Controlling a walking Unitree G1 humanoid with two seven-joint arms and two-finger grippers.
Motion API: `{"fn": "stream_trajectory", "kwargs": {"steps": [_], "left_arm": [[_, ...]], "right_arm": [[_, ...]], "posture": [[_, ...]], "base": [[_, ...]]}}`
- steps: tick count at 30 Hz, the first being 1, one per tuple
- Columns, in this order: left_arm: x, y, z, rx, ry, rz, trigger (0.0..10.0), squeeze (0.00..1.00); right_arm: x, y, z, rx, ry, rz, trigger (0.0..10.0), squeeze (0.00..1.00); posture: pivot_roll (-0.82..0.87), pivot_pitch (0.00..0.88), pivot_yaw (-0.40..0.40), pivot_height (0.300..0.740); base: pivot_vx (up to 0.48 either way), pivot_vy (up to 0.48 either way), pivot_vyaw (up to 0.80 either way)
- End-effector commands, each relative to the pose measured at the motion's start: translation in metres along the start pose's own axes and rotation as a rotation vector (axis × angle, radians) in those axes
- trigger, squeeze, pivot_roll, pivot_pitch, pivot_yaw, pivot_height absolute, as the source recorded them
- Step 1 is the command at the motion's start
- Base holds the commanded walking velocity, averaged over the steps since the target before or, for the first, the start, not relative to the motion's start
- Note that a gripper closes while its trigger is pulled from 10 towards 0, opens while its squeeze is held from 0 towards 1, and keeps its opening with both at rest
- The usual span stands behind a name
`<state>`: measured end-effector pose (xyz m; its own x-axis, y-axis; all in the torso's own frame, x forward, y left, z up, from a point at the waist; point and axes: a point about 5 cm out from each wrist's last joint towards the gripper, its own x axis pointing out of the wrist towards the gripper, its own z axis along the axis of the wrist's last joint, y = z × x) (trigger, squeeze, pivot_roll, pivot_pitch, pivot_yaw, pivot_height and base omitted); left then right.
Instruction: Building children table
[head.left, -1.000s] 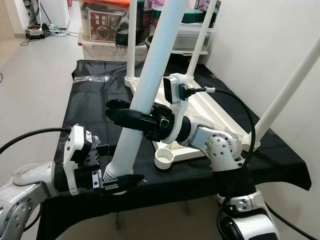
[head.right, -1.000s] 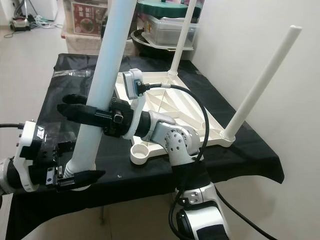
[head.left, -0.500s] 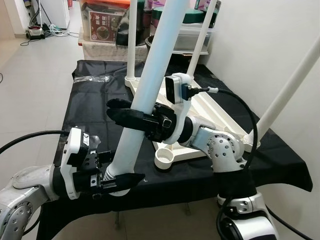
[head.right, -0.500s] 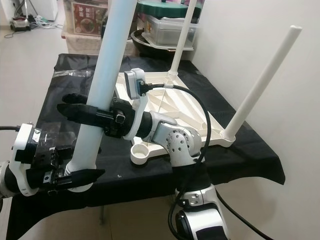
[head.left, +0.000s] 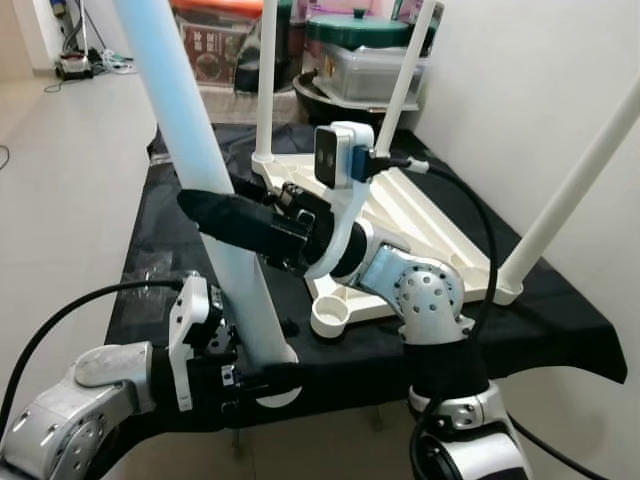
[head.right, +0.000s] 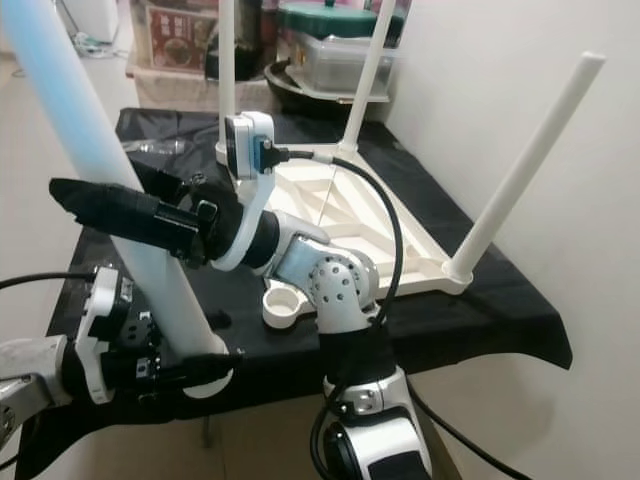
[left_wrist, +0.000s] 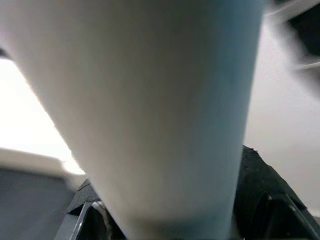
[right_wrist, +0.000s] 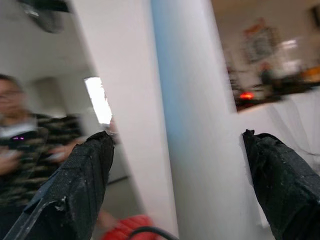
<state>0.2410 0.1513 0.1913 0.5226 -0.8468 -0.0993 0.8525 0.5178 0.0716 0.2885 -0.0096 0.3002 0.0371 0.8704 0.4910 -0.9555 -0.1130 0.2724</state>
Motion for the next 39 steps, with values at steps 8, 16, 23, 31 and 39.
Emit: {"fn": "stream_trajectory", "kwargs": {"steps": [8,16,23,31,39], "left_arm": [[-0.004,0.034,-0.012,0.125,0.140,0.382,10.0,0.00],[0.007,0.047,-0.023,0.256,0.243,0.539,10.0,0.00],[0.039,0.048,-0.022,0.311,0.250,0.569,10.0,0.00],[0.070,0.040,-0.015,0.387,0.234,0.553,10.0,0.00],[0.085,0.026,-0.018,0.408,0.234,0.525,10.0,0.00]], "right_arm": [[-0.044,-0.019,-0.013,-0.224,0.137,-0.365,10.0,0.00],[-0.051,-0.022,-0.031,-0.162,0.139,-0.475,10.0,0.00],[-0.036,-0.022,-0.035,-0.206,0.050,-0.546,10.0,0.00],[-0.028,-0.031,-0.048,-0.230,0.033,-0.690,10.0,0.00],[-0.042,-0.056,-0.039,-0.227,-0.071,-0.947,6.7,0.00]], "posture": [[0.12,0.000,-0.138,0.740],[0.11,0.000,-0.133,0.740],[0.12,0.000,-0.136,0.740],[0.11,0.000,-0.133,0.740],[0.12,0.000,-0.135,0.740]], "base": [[0.000,0.000,0.00],[0.000,0.000,0.00],[0.000,0.000,0.00],[0.000,0.000,0.00],[0.000,0.000,0.00]]}}
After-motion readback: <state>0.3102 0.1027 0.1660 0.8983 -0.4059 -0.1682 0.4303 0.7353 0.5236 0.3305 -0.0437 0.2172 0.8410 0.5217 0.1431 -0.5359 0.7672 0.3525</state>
